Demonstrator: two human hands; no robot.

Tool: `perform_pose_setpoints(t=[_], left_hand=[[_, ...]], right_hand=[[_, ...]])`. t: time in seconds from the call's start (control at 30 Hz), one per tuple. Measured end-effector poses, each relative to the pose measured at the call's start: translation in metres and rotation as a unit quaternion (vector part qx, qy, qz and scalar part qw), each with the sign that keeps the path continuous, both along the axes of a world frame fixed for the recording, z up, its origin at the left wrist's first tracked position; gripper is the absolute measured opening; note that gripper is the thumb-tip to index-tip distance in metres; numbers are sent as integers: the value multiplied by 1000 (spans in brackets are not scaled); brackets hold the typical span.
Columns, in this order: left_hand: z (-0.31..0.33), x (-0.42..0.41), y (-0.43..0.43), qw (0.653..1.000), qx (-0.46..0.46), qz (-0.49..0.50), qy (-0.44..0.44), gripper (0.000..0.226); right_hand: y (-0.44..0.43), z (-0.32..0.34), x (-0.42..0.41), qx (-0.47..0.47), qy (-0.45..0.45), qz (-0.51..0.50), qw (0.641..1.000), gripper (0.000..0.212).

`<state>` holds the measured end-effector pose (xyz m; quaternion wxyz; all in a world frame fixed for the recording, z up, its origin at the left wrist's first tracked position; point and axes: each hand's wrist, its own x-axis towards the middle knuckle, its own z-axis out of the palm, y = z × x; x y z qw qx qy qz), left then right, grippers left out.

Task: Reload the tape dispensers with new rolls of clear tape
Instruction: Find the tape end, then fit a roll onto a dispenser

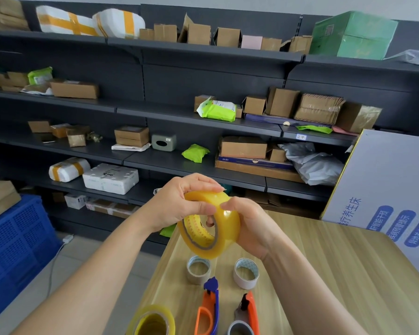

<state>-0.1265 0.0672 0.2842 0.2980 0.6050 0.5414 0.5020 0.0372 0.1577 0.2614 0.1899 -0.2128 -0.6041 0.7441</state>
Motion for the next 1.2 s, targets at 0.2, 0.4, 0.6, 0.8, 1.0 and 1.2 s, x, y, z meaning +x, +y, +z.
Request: perform_pose_setpoints(t=[0.2,0.4,0.6,0.8,1.0,1.2], left_hand=[[-10,-4,4,999,24,11,41,34],[-12,6,6,923,132,165,321,52],[-17,15,10,855,272,214,386,35],[-18,19,10,861,284,210,365,25],[-11,17,9,905,227,195,301,12],[-10,18,9,895,238,208,314,14]], right_hand=[[2,-5,1,-9,59,13,998,45],[0,-8,1,3,71,-7,997,55],[0,-6,-3,13,97,-44,994,55],[0,-5,-2,39,97,-57,993,53],[-1,-6,-3,72,78,-68,992,54],[1,-1,-3,78,74,-71,992,54]])
